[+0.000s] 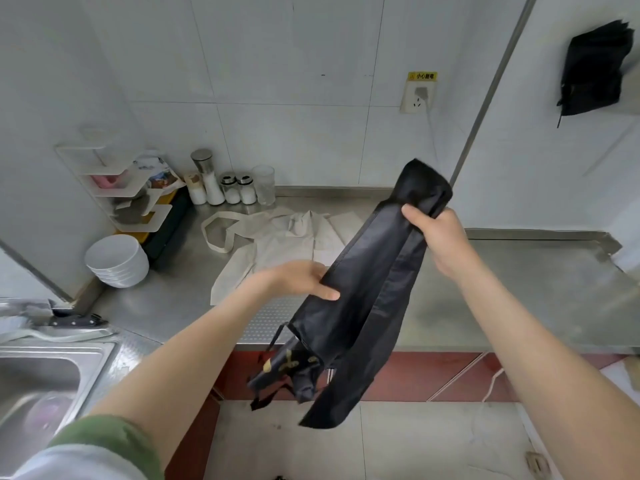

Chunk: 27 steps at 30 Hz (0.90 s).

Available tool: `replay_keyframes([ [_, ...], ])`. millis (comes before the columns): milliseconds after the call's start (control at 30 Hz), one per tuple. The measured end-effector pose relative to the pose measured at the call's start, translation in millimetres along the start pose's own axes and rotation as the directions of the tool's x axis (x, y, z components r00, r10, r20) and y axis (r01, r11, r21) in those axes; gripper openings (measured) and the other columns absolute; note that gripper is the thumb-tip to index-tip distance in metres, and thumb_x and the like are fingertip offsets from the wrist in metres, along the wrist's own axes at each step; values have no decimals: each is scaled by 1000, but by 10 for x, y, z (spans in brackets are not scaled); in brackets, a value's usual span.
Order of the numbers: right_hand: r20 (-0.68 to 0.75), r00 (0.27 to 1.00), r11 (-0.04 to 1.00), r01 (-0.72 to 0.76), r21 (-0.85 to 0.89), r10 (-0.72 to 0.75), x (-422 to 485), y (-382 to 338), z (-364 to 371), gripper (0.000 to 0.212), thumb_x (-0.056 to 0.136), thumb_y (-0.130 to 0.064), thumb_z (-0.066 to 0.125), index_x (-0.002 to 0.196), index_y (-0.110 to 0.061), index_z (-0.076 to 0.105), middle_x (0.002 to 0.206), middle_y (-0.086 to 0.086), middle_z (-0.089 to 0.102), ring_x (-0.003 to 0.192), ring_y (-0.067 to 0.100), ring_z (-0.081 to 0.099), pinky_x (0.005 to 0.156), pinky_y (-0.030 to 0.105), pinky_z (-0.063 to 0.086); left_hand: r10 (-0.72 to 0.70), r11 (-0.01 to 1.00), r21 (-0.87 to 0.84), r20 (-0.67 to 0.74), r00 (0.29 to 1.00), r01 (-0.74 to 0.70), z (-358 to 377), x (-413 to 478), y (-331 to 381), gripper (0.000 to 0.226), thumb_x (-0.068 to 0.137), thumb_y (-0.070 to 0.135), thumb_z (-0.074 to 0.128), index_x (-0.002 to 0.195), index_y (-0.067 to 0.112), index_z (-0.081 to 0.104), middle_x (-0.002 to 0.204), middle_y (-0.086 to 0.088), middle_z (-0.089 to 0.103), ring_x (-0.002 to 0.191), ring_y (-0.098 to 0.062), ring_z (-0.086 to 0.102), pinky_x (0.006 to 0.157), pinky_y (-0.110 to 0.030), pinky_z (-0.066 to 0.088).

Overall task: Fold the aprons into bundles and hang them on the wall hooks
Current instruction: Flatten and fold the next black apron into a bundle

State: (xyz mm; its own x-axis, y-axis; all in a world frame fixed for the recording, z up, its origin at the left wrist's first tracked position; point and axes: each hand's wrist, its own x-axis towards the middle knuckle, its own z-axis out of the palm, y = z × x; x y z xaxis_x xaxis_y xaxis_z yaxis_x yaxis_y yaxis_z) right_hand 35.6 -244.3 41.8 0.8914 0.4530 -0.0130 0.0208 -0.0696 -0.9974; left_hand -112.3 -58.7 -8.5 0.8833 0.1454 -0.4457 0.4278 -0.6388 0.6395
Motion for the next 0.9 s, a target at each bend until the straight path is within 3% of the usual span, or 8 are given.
replay_keyframes([
  [233, 65, 996, 988, 70, -134, -62, 64, 53, -125, 20, 93, -21, 62, 113, -18, 61, 103, -7, 67, 98, 13, 64, 82, 27, 52, -35, 958, 266, -253, 967, 105, -94, 68, -91, 24, 98, 24, 48, 111, 7, 59, 119, -12, 61, 113, -30, 54, 84, -31, 37],
  [400, 223, 975, 957, 64, -281, 0, 49, 156, -133, 41, 94, -12, 59, 131, -22, 45, 118, -8, 59, 105, 8, 57, 84, 20, 45, -36, 948, 238, -575, 818, 209, -429, 21, -112, 26, 99, 18, 42, 118, 7, 58, 119, -18, 62, 112, -35, 54, 85, -35, 42],
  [600, 168, 984, 928, 10, -373, 57, 73, 150, -191, 13, 101, -14, 46, 108, -16, 57, 114, 7, 64, 98, 19, 60, 85, 31, 46, -99, 900, 231, -719, 688, 371, -549, -88, -71, 29, 95, 15, 47, 124, 7, 45, 118, -20, 57, 107, -38, 54, 78, -40, 43],
  [667, 176, 984, 918, 43, -394, 30, 54, 87, -111, 14, 101, -14, 46, 107, -16, 58, 112, 7, 66, 97, 21, 61, 87, 34, 48, 33, 875, 365, -701, 712, 319, -493, -91, 75, 63, 87, 25, 61, 140, 11, 30, 142, -19, 39, 130, -38, 38, 101, -49, 35],
  [733, 242, 970, 894, 116, -434, -8, 18, 1, 93, 15, 100, -13, 48, 109, -12, 59, 113, 9, 66, 100, 23, 61, 83, 29, 46, 440, 819, 573, -589, 677, -33, -390, -103, 347, 90, 78, 38, 69, 150, 20, 18, 157, -13, 19, 145, -31, 18, 115, -55, 14],
  [800, 304, 952, 872, 128, -473, 26, 7, -41, 350, 28, 100, -10, 45, 128, -9, 51, 130, 11, 55, 118, 27, 53, 85, 23, 38, 799, 481, 856, -339, 497, -190, -250, -27, 591, 94, 69, 42, 73, 149, 23, 27, 156, -11, 28, 144, -27, 24, 114, -53, 10],
  [833, 290, 954, 836, 104, -539, 69, -31, -69, 453, 38, 101, -9, 41, 139, -7, 41, 139, 13, 47, 128, 29, 45, 90, 18, 34, 848, 353, 919, -234, 475, -177, -200, 12, 683, 93, 67, 42, 76, 147, 23, 34, 149, -9, 40, 139, -26, 35, 113, -48, 13],
  [900, 295, 951, 774, 120, -622, 90, -60, -86, 513, 36, 101, -7, 40, 137, -3, 42, 125, 14, 55, 119, 28, 51, 78, 9, 35, 755, 330, 939, -201, 624, -95, -174, 40, 845, 84, 72, 41, 77, 143, 17, 40, 128, -6, 56, 119, -26, 52, 99, -38, 29],
])
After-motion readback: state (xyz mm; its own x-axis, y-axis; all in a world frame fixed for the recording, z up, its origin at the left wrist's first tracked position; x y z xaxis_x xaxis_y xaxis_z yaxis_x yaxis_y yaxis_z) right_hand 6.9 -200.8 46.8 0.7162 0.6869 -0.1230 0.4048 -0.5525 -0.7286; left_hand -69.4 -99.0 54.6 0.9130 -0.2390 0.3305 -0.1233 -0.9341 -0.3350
